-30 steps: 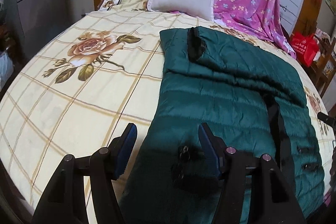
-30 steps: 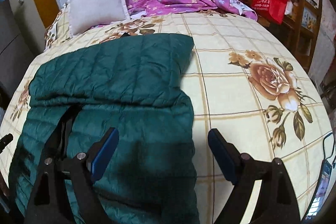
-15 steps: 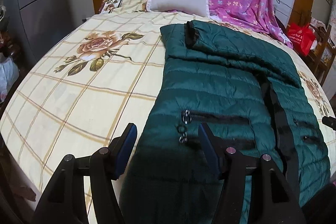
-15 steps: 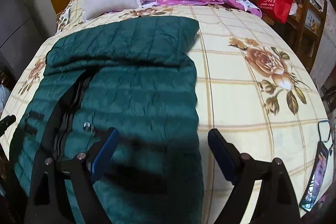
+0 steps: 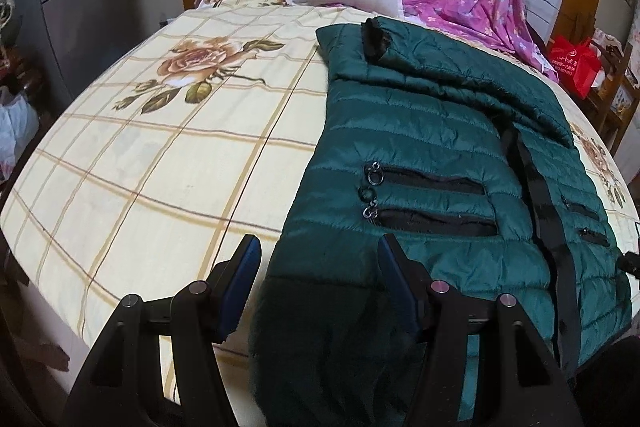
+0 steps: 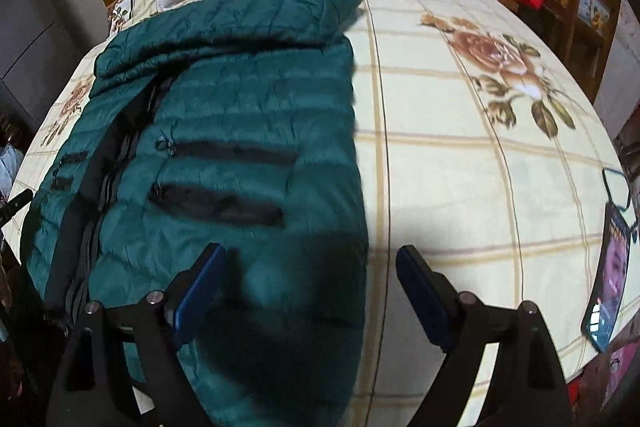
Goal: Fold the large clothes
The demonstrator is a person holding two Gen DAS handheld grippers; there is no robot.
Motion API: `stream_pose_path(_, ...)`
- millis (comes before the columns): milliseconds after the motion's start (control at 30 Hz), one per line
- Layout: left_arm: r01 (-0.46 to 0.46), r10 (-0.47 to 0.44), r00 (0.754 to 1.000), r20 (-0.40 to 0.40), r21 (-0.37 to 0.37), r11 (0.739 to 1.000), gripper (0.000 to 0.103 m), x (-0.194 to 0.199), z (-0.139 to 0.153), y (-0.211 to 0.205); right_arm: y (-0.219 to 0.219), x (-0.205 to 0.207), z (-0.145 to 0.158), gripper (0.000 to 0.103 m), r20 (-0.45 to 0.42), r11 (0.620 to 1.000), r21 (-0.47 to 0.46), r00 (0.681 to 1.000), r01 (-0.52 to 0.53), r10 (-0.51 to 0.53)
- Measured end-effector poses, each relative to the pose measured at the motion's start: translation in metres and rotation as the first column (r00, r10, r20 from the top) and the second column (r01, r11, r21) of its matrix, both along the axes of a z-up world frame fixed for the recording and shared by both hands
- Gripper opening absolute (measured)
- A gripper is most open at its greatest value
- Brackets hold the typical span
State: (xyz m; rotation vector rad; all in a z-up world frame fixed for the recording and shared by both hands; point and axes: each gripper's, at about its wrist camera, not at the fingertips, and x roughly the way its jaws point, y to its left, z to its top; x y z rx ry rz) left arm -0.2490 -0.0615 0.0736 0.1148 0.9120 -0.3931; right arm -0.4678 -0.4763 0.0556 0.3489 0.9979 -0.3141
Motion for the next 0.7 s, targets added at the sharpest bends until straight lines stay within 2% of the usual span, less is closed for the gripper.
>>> stream_pose_path(133, 0.001, -0.002, 0.999, -0.046, -0.026, 1.0, 0.042, 0.0, -0.006, 0.009, 0.001, -0.01, -0.007, 0.09, -0.029, 1.0, 0.004, 1.0, -0.007, 0.007)
stream_pose_path(300, -0.034, 0.019, 0.991, -0.135, -0.111, 0.993, 0.042, 0.003, -0.015, 0.032, -0.005, -0.021, -0.012, 0.09, -0.014, 0.998, 0.067, 1.0, 0.014, -0.013)
stream_pose_path(467, -0.054, 0.032, 0.985, -0.168, -0.128, 0.99, 0.042, 0.001, -0.023, 0.042, -0.007, -0.027, -0.018, 0.09, -0.01, 0.994, 0.108, 1.0, 0.016, -0.015)
stream_pose_path(600, -0.035, 0.004, 0.976, -0.22, -0.137, 0.99, 0.042, 0.0, -0.034, 0.042, -0.005, -0.026, -0.023, 0.09, -0.009, 0.986, 0.168, 1.0, -0.003, 0.005)
stream_pose_path(700, -0.026, -0.004, 0.975, -0.224, -0.131, 0.991, 0.042, -0.002, -0.039, 0.039, 0.0, -0.024, -0.025, 0.09, -0.006, 0.982, 0.186, 0.999, -0.03, 0.031)
